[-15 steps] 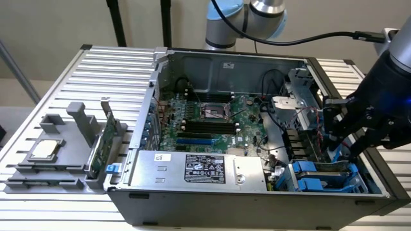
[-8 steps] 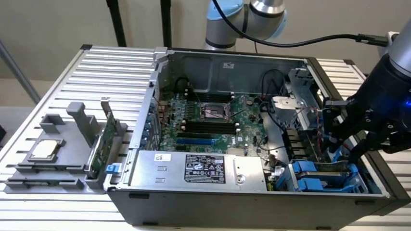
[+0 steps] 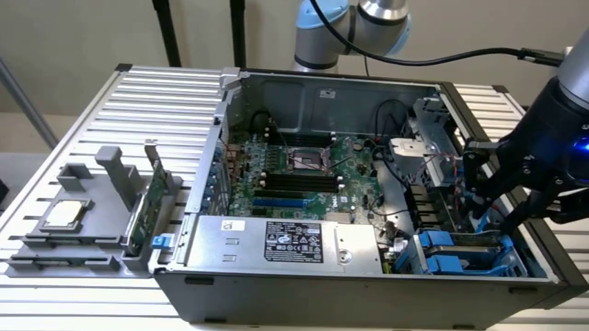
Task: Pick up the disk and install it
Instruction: 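Insert the disk into the insertion slot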
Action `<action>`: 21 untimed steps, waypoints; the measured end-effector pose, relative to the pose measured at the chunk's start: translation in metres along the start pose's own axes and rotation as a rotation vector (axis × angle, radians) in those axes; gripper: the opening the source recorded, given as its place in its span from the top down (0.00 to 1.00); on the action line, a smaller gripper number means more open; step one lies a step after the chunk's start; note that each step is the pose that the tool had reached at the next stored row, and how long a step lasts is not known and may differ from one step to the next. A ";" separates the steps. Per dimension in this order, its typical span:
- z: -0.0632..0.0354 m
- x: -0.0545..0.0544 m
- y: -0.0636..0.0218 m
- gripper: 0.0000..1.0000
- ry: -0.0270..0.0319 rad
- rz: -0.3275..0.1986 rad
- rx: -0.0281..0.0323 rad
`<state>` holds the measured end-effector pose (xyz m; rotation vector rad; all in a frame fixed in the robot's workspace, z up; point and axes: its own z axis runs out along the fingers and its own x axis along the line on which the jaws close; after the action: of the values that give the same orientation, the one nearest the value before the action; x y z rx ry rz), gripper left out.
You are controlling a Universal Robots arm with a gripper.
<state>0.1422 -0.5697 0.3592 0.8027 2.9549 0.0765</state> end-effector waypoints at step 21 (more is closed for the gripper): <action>-0.0064 -0.006 -0.0086 0.58 -0.0096 0.144 0.0092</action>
<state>0.1424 -0.5803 0.3653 1.0130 2.8865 0.0676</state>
